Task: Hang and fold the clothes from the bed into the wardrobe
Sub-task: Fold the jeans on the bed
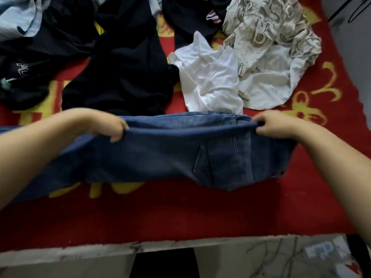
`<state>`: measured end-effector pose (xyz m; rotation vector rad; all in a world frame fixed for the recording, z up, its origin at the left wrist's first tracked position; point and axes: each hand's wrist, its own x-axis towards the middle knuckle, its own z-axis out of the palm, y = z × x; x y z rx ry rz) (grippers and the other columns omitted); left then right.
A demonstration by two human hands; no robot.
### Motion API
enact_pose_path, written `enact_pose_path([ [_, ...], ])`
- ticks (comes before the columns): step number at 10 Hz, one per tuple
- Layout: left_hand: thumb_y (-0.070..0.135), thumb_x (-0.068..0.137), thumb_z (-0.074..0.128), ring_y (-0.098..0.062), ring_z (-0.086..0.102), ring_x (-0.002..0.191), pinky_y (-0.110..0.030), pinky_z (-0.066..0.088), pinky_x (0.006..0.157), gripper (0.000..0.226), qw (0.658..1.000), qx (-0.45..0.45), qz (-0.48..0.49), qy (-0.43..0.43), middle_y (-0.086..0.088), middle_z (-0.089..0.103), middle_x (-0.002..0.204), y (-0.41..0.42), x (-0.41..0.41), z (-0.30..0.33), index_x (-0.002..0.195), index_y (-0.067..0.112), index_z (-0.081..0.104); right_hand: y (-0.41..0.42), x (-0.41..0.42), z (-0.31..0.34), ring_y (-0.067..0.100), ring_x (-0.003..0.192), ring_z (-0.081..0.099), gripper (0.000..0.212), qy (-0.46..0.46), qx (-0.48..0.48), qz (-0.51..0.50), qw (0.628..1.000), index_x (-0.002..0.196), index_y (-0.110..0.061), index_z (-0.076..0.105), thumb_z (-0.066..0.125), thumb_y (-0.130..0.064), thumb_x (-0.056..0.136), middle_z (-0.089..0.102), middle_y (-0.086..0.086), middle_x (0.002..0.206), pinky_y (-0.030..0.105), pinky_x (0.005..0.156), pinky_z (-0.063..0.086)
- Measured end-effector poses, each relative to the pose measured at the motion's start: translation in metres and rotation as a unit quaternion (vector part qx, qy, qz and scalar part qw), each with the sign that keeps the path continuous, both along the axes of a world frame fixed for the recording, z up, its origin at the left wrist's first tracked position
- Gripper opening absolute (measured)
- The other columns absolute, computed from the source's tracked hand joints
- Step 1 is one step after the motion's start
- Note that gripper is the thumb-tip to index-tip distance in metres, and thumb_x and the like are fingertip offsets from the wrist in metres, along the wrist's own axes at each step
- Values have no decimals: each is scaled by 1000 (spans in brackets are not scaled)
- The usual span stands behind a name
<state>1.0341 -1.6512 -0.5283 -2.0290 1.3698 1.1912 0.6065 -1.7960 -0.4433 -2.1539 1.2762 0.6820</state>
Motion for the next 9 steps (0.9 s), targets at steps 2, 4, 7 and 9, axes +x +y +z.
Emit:
enact_pose_path([
  [2, 6, 83, 52, -38, 54, 111, -43, 43, 90, 36, 947, -278, 73, -140, -19, 59, 118, -43, -37, 4, 117, 13, 62, 1, 39, -78, 31, 129, 39, 34, -40, -327, -148, 932, 123, -12, 56, 50, -10, 89, 49, 13, 134, 54, 114, 14],
  [4, 37, 92, 54, -28, 13, 146, -56, 3, 114, 73, 910, -388, -16, -143, -16, 17, 157, 18, -38, -53, 151, 9, 19, 53, 29, -120, 19, 148, -12, 64, -2, -141, -98, 985, 153, -30, -5, 28, -47, 101, -11, -1, 161, 62, 112, -6],
  [7, 44, 99, 36, -18, -7, 148, -43, 10, 117, 67, 991, -109, -12, -83, -3, -11, 160, 208, -16, -57, 153, 27, 2, 102, 94, -86, 21, 148, -7, 66, 23, -177, 42, 983, 154, -22, 7, 40, -30, 98, -1, 3, 162, 58, 115, 8],
  [9, 12, 87, 53, -39, 55, 110, -49, 45, 94, 39, 918, -336, 152, -145, -20, 57, 120, 255, 68, -3, 124, -1, 57, 154, 230, -73, 17, 149, -2, 61, -60, -113, 185, 974, 153, -22, 18, 40, -17, 96, 5, -1, 162, 50, 117, 9],
])
